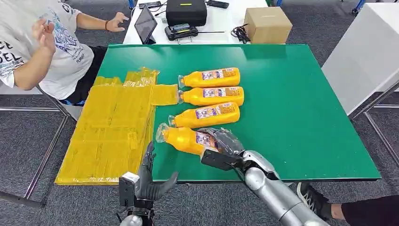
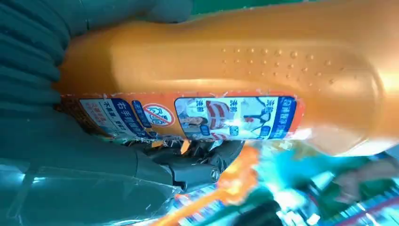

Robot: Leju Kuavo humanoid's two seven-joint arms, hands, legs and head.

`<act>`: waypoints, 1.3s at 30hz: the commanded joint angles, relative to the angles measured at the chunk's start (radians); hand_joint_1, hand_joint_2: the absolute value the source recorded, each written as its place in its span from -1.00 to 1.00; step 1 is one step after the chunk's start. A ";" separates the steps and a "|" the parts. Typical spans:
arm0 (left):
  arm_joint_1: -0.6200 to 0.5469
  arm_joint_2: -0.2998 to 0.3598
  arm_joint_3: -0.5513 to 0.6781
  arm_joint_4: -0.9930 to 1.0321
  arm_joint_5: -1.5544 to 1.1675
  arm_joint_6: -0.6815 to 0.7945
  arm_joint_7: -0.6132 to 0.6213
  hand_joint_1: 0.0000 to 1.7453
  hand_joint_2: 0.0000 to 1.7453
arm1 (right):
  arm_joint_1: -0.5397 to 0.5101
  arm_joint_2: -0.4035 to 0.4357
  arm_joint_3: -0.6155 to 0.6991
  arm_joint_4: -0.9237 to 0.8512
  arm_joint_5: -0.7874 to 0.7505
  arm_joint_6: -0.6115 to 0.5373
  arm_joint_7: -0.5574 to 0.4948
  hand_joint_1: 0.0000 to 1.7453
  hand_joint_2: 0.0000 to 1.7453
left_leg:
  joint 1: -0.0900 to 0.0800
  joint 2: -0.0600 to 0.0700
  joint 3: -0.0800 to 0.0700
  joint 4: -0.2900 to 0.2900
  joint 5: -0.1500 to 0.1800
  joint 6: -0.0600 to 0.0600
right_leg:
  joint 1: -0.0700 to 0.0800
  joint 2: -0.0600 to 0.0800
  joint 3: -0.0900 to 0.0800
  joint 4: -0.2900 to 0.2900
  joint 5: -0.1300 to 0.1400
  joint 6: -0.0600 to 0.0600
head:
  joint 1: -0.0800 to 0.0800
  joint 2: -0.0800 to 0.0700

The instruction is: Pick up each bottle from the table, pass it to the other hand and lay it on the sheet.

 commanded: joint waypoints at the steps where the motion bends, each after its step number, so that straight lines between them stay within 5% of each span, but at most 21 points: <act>1: -0.024 0.003 -0.007 0.033 0.007 0.000 0.005 -1.00 1.00 | 0.046 0.035 -0.091 -0.092 -0.022 -0.014 -0.047 1.00 1.00 | 0.000 0.000 0.002 -0.001 -0.001 0.000 | 0.000 0.000 0.002 0.000 -0.001 -0.001 | 0.000 0.000; 7: 0.018 0.020 -0.041 -0.075 0.055 -0.028 0.031 -1.00 1.00 | 0.208 0.175 -0.231 -0.285 0.065 -0.235 -0.110 1.00 1.00 | 0.000 0.000 0.001 0.000 -0.002 -0.001 | -0.001 0.000 0.001 0.000 -0.002 -0.002 | 0.000 0.000; 14: 0.046 0.066 -0.107 -0.218 0.203 -0.170 0.086 -1.00 1.00 | 0.271 0.219 -0.317 -0.309 0.045 -0.354 -0.187 1.00 1.00 | 0.000 0.001 -0.002 0.000 -0.001 -0.001 | -0.001 0.000 -0.002 0.000 -0.001 -0.001 | 0.000 0.000; 18: 0.039 0.107 -0.153 -0.270 0.306 -0.303 0.110 -1.00 1.00 | 0.331 0.244 -0.354 -0.328 0.019 -0.372 -0.266 1.00 1.00 | 0.000 -0.001 -0.003 -0.001 0.000 -0.001 | -0.001 -0.001 -0.003 0.000 -0.001 -0.001 | 0.000 0.000; 28: 0.027 0.103 -0.162 -0.264 0.315 -0.314 0.116 -1.00 1.00 | 0.360 0.263 -0.345 -0.314 0.019 -0.373 -0.279 1.00 1.00 | 0.001 -0.001 -0.002 -0.001 -0.001 -0.001 | 0.000 -0.002 -0.001 -0.001 -0.002 -0.001 | 0.001 0.000; 31: 0.001 0.096 -0.201 -0.232 0.327 -0.340 0.136 -1.00 1.00 | 0.347 0.366 -0.232 -0.051 -0.085 -0.286 -0.349 1.00 1.00 | 0.000 0.000 -0.001 -0.002 -0.001 -0.001 | -0.001 0.000 0.000 -0.001 -0.002 -0.001 | 0.001 0.000; 39: -0.012 0.095 -0.183 -0.218 0.306 -0.315 0.131 -1.00 1.00 | 0.324 0.378 -0.168 0.031 -0.124 -0.278 -0.349 1.00 1.00 | 0.001 0.003 0.001 -0.003 -0.001 -0.001 | 0.000 0.002 0.001 -0.002 -0.001 -0.002 | 0.000 0.000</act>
